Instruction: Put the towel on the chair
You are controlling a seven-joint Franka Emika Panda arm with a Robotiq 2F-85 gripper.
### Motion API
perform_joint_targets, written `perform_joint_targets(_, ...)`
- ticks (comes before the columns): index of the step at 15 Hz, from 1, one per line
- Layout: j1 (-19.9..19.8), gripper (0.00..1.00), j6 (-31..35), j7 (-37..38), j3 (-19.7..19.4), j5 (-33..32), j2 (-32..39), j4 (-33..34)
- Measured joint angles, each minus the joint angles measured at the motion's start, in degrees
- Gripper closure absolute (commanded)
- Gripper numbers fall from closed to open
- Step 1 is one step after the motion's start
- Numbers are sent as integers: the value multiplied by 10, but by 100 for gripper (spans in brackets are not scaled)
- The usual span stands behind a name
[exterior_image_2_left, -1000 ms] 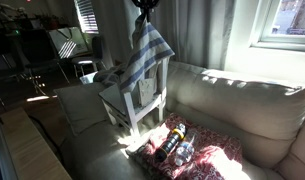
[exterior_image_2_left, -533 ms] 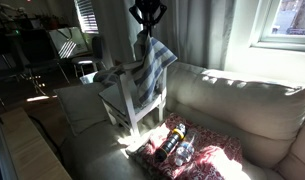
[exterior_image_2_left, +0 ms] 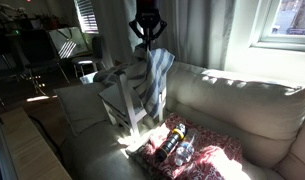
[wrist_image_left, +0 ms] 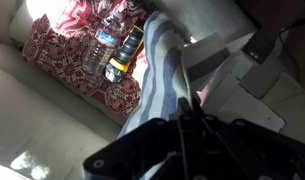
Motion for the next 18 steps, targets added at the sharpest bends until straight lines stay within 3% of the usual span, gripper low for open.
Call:
perform_joint_targets(1,-1,99,-3,-5,0,-3,3,0)
perform_joint_targets(3,-3,71,-5,-9,0,-14,8,-1)
perform_joint_targets(12,-4,5,3,65,-1,-69,17,4)
perform_joint_targets(13,-4,1,4,91,-1,-64,16,9)
perform_joint_targets(18,-9,0,-51,181,-1,2,6,69)
